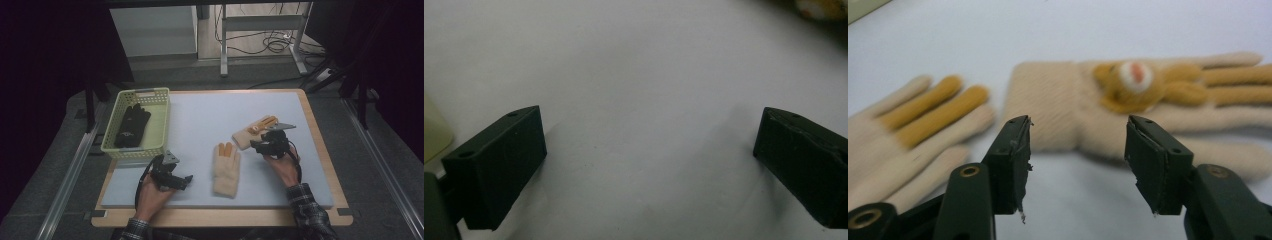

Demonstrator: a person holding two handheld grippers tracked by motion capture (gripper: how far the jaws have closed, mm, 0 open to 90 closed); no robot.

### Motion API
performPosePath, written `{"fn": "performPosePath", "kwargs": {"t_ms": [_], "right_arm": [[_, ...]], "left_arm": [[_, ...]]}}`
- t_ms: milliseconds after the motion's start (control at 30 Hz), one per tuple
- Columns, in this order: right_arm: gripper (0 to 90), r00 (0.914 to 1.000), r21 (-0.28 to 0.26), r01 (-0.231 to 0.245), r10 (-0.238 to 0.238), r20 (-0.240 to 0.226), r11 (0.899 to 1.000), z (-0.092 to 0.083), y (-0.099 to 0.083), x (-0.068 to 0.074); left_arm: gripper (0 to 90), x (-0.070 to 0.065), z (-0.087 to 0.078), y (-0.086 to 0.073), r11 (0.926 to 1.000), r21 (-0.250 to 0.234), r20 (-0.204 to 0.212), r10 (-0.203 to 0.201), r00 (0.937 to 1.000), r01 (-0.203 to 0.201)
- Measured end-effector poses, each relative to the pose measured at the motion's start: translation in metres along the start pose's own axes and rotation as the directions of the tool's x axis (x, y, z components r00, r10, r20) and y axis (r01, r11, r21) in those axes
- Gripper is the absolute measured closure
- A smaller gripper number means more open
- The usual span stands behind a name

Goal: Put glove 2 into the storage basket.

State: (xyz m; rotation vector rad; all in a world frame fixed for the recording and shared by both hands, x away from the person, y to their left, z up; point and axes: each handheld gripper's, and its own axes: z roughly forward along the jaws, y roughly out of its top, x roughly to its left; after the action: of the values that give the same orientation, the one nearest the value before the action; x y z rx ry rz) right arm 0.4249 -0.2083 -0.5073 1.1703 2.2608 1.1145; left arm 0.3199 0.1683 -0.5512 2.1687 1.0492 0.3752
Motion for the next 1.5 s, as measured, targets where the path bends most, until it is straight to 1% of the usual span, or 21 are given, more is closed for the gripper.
{"fn": "performPosePath", "kwargs": {"t_ms": [133, 200, 367, 433, 533, 567, 600, 667, 700, 800, 867, 900, 967, 1067, 1167, 1267, 1333, 1400, 1500], "right_arm": [[40.5, 0.9991, 0.01, -0.013, 0.013, 0.041, 1.0, 0.012, 0.011, -0.007], [40.4, 0.998, 0.014, -0.011, 0.011, 0.063, 1.0, 0.018, 0.015, -0.01], [36.4, 0.9958, 0.02, -0.015, 0.013, 0.091, 1.0, 0.036, 0.024, -0.016], [35.7, 0.9954, 0.03, -0.017, 0.015, 0.094, 0.999, 0.043, 0.026, -0.017], [36.6, 0.9924, 0.043, 0.001, -0.007, 0.123, 0.999, 0.052, 0.027, -0.018], [39.1, 0.991, 0.046, 0.007, -0.013, 0.133, 0.999, 0.053, 0.027, -0.018], [43.3, 0.9883, 0.054, 0.022, -0.03, 0.15, 0.998, 0.055, 0.027, -0.017], [52.8, 0.9796, 0.073, 0.058, -0.071, 0.188, 0.996, 0.057, 0.026, -0.015], [55.5, 0.979, 0.074, 0.066, -0.079, 0.188, 0.995, 0.058, 0.025, -0.014], [62.4, 0.9817, 0.067, 0.059, -0.07, 0.177, 0.996, 0.055, 0.024, -0.016], [64.9, 0.9869, 0.059, 0.036, -0.045, 0.155, 0.998, 0.053, 0.024, -0.019], [65.3, 0.9893, 0.054, 0.032, -0.04, 0.14, 0.998, 0.051, 0.024, -0.022], [65.6, 0.9896, 0.051, 0.041, -0.048, 0.136, 0.998, 0.048, 0.023, -0.023], [65.7, 0.9928, 0.028, 0.031, -0.034, 0.115, 0.999, 0.039, 0.024, -0.025], [65.7, 0.9954, 0.003, 0.033, -0.033, 0.089, 0.999, 0.027, 0.026, -0.026], [65.6, 0.9965, -0.017, 0.06, -0.059, 0.06, 0.998, 0.013, 0.031, -0.024], [65.6, 0.9967, -0.027, 0.077, -0.076, 0.028, 0.997, 0.003, 0.033, -0.022], [65.5, 0.9954, -0.039, 0.096, -0.095, 0.006, 0.995, -0.006, 0.035, -0.018], [65.5, 0.9917, -0.046, 0.118, -0.12, -0.046, 0.992, -0.018, 0.037, -0.012]], "left_arm": [[0.9, 0.0, 0.0, 0.0, 1.0, 0.0, 0.0, 0.0, 1.0, 0.0], [0.9, 0.0, 0.0, 0.0, 1.0, 0.0, 0.0, 0.0, 1.0, 0.0], [0.9, 0.0, 0.0, 0.0, 1.0, 0.0, 0.0, 0.002, 1.0, -0.002], [0.9, 0.0, 0.0, 0.0, 1.0, 0.0, 0.0, 0.0, 1.0, 0.0], [0.9, 0.0, 0.0, 0.0, 1.0, 0.0, 0.0, 0.0, 1.0, 0.0], [0.9, 0.0, 0.0, 0.0, 1.0, 0.0, 0.0, 0.0, 1.0, 0.0], [0.9, 0.0, 0.0, 0.0, 1.0, 0.0, 0.0, 0.0, 1.0, 0.0], [0.9, 0.0, 0.0, 0.0, 1.0, -0.001, 0.0, 0.0, 1.0, 0.0], [0.9, 0.0, 0.0, 0.0, 1.0, 0.0, 0.0, 0.001, 1.0, -0.001], [0.9, 0.0, 0.0, 0.0, 1.0, -0.001, 0.001, 0.0, 1.0, 0.0], [0.9, 0.0, 0.0, 0.0, 1.0, -0.001, 0.0, 0.001, 1.0, -0.001], [0.9, 0.0, 0.0, 0.0, 1.0, -0.001, 0.0, 0.001, 1.0, -0.001], [0.9, 0.0, 0.0, 0.0, 1.0, 0.0, 0.001, 0.0, 1.0, 0.0], [0.9, 0.0, 0.0, 0.0, 1.0, 0.0, 0.001, 0.0, 1.0, 0.0], [0.9, 0.0, 0.0, 0.0, 1.0, 0.0, 0.001, 0.0, 1.0, 0.0], [0.9, 0.0, 0.0, 0.0, 1.0, 0.0, 0.001, 0.0, 1.0, 0.0], [0.9, 0.0, 0.0, 0.0, 1.0, 0.0, 0.0, 0.0, 1.0, 0.0], [0.9, 0.0, 0.0, 0.0, 1.0, 0.0, 0.0, 0.0, 1.0, 0.0], [0.9, 0.0, 0.0, 0.0, 1.0, 0.0, 0.0, 0.0, 1.0, 0.0]]}}
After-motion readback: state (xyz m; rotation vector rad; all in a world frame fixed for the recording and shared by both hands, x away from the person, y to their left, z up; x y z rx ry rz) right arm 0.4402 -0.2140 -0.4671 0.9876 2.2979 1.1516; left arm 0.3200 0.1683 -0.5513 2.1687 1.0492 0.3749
